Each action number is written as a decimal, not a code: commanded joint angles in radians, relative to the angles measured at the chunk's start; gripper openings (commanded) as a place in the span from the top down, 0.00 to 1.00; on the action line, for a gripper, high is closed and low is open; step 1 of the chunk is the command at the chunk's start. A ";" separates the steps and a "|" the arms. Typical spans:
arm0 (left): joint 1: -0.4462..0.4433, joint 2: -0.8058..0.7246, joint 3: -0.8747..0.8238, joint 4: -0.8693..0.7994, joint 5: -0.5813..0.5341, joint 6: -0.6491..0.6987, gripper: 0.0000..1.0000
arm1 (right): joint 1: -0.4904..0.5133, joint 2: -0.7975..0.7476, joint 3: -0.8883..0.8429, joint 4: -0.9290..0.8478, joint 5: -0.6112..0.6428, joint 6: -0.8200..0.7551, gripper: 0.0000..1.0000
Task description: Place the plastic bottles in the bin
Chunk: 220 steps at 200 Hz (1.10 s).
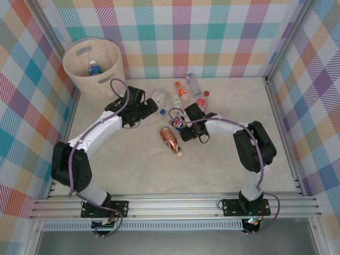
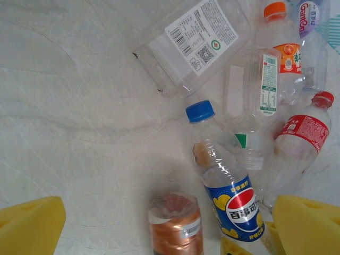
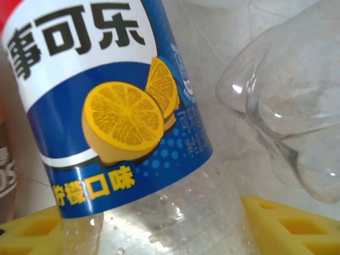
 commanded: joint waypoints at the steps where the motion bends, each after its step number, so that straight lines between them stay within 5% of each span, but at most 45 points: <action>1: 0.001 0.014 -0.014 0.023 0.026 -0.034 0.00 | -0.004 -0.094 -0.030 0.053 -0.039 -0.003 0.40; 88: 0.001 0.064 -0.196 0.531 0.338 -0.181 0.00 | 0.000 -0.149 -0.078 0.245 -0.315 0.148 0.41; 170: 0.001 0.072 -0.302 0.832 0.366 -0.218 0.00 | 0.004 -0.140 -0.080 0.310 -0.584 0.193 0.41; 207: 0.013 0.077 -0.286 0.747 0.315 -0.219 0.00 | 0.014 -0.175 -0.124 0.352 -0.613 0.188 0.40; 220: 0.015 0.075 -0.291 0.746 0.310 -0.220 0.12 | 0.014 -0.184 -0.130 0.345 -0.594 0.183 0.40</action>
